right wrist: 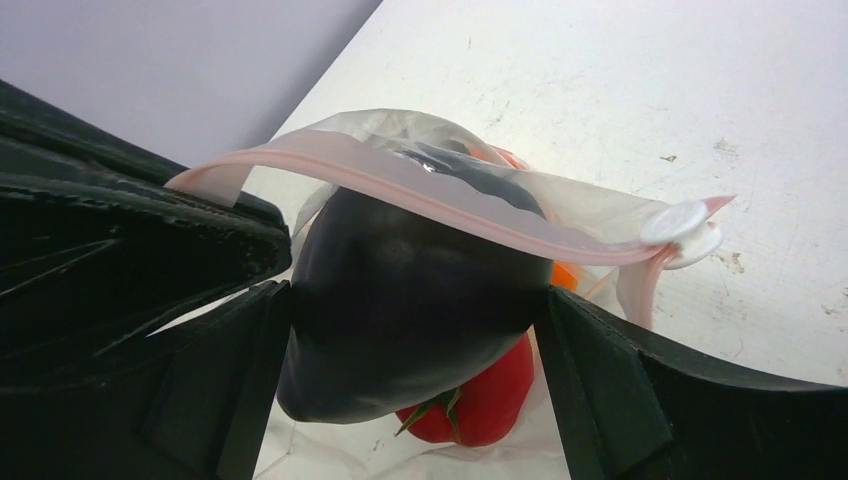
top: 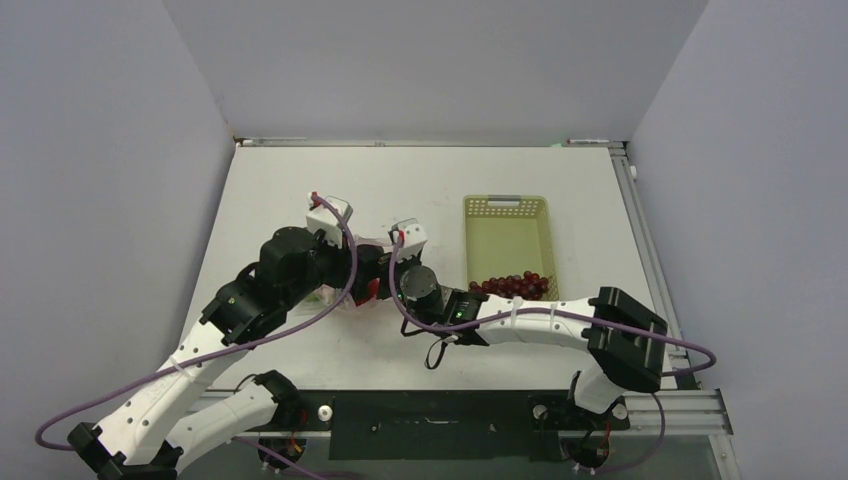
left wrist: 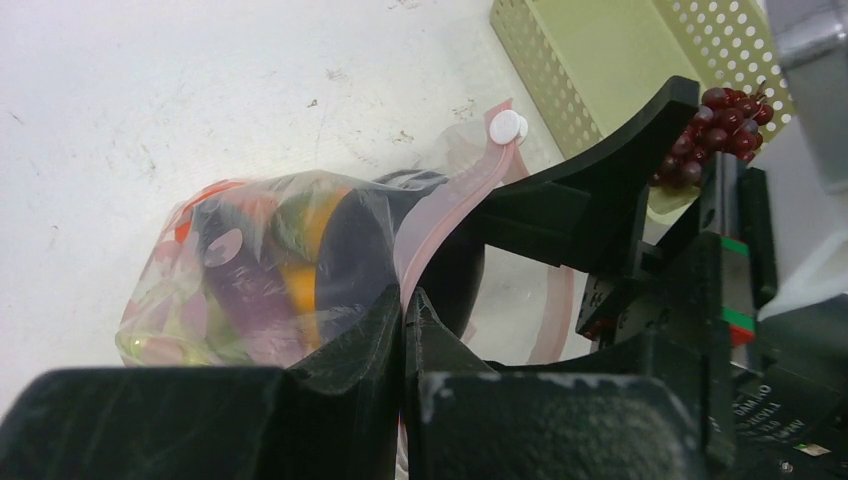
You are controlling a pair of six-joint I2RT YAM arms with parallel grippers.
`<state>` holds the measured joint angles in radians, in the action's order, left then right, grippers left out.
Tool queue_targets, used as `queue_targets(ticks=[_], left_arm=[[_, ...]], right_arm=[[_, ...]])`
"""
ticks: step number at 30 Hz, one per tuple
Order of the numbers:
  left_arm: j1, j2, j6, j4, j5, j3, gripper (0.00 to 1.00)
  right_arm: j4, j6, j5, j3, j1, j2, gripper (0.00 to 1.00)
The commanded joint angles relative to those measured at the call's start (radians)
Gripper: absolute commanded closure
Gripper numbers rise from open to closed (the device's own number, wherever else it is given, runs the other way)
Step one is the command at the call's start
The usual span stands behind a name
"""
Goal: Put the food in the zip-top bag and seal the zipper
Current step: Place the fake vegetable in the zipper food storage bag.
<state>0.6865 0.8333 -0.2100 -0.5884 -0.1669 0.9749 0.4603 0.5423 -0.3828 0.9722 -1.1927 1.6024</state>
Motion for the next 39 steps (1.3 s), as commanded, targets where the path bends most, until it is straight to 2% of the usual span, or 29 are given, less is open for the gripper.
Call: queue_targets(ticks=[1, 8, 16, 23, 27, 28, 29, 30, 32, 33, 34, 35, 36, 37, 39], left_arm=[[-0.008, -0.004, -0.019, 0.056, 0.014, 0.009, 1.00], [-0.016, -0.002, -0.020, 0.056, 0.019, 0.008, 1.00], [-0.018, -0.003, -0.019, 0.056, 0.027, 0.008, 1.00], [-0.018, -0.006, -0.017, 0.056, 0.033, 0.010, 1.00], [-0.018, -0.008, -0.015, 0.056, 0.037, 0.010, 1.00], [-0.018, -0.009, -0.015, 0.055, 0.039, 0.010, 1.00], [-0.018, -0.009, -0.015, 0.056, 0.039, 0.010, 1.00], [-0.018, -0.008, -0.015, 0.055, 0.038, 0.010, 1.00], [-0.018, -0.008, -0.015, 0.055, 0.040, 0.010, 1.00], [-0.018, -0.008, -0.015, 0.055, 0.040, 0.009, 1.00], [-0.018, -0.008, -0.015, 0.056, 0.041, 0.009, 1.00], [-0.018, -0.007, -0.015, 0.055, 0.041, 0.010, 1.00], [-0.018, -0.007, -0.015, 0.055, 0.041, 0.010, 1.00], [-0.018, -0.007, -0.015, 0.055, 0.041, 0.010, 1.00], [-0.018, -0.007, -0.015, 0.056, 0.042, 0.010, 1.00]], right_arm=[[-0.041, -0.048, 0.004, 0.012, -0.012, -0.069, 0.10], [-0.060, -0.049, -0.007, 0.002, -0.014, -0.077, 0.10], [-0.086, -0.009, 0.027, 0.052, -0.012, -0.014, 0.10], [-0.191, 0.071, 0.030, 0.124, 0.010, 0.028, 0.10], [-0.209, 0.046, 0.020, 0.143, 0.008, 0.041, 0.10], [-0.192, 0.036, 0.023, 0.135, 0.007, 0.038, 0.09], [-0.179, 0.036, 0.024, 0.125, 0.007, 0.034, 0.04], [-0.157, 0.037, 0.036, 0.111, 0.008, 0.028, 0.08], [-0.126, 0.040, 0.043, 0.089, 0.010, 0.019, 0.29], [-0.124, 0.041, 0.041, 0.087, 0.011, 0.017, 0.53], [-0.127, 0.043, 0.039, 0.088, 0.010, 0.017, 0.63], [-0.130, 0.043, 0.036, 0.091, 0.010, 0.017, 0.67], [-0.133, 0.042, 0.035, 0.091, 0.011, 0.017, 0.67], [-0.133, 0.040, 0.035, 0.091, 0.011, 0.017, 0.59], [-0.133, 0.038, 0.036, 0.093, 0.010, 0.017, 0.20]])
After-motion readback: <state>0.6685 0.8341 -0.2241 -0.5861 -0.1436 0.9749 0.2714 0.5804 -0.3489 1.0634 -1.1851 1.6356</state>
